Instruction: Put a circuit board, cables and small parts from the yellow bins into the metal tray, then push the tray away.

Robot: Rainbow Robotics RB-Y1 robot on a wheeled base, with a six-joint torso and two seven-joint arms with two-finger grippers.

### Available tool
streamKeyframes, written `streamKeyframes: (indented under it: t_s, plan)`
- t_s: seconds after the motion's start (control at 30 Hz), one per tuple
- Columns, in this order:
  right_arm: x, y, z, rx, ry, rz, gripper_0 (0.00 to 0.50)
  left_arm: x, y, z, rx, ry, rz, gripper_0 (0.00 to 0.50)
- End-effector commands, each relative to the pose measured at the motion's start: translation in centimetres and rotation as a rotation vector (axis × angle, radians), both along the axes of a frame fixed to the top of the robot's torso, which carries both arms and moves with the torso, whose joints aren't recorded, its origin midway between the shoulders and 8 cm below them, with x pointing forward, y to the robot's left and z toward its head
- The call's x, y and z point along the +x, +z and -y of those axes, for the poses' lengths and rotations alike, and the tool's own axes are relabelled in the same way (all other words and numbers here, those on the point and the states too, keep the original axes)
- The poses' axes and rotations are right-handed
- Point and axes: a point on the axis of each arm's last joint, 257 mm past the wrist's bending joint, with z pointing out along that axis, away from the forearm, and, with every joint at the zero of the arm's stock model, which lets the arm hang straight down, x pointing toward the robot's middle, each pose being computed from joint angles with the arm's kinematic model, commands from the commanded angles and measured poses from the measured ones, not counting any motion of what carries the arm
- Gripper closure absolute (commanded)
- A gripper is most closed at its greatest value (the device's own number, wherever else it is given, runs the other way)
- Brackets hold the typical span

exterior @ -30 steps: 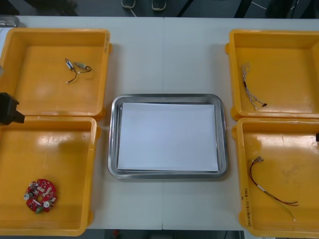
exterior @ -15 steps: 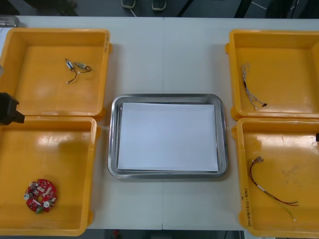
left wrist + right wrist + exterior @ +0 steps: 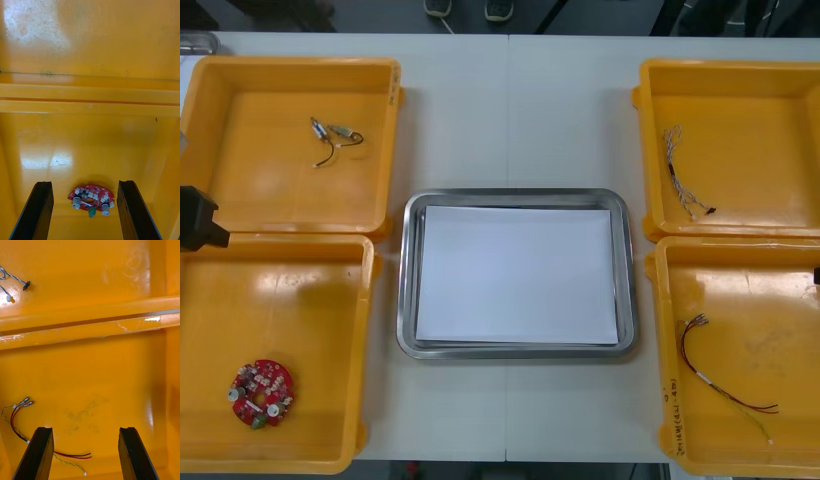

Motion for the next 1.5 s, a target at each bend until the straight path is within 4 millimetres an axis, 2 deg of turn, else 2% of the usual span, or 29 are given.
streamKeyframes:
  t_s: [0.03, 1.23, 1.27, 1.4, 1.5]
  plan:
    - [-0.5, 0.1, -0.5, -0.003, 0.006, 0.007, 0.000, -0.4, 1.4, -1.7, 0.069, -0.045, 0.017, 0.000]
    - [-0.5, 0.1, -0.5, -0.003, 0.006, 0.007, 0.000, -0.4, 1.4, -1.7, 0.069, -0.045, 0.017, 0.000]
    - [-0.5, 0.1, -0.5, -0.003, 0.006, 0.007, 0.000, -0.9, -0.3, -0.6, 0.037, -0.059, -0.018, 0.000]
    - [-0.3, 0.1, -0.9, 0.011, 0.006, 0.015, 0.000, -0.7, -0.1, -0.4, 0.033, -0.065, -0.008, 0.000]
    - [-0.8, -0.6, -1.0, 0.009, 0.014, -0.005, 0.000, -0.8, 0.2, 0.0, 0.039, -0.079, 0.004, 0.000]
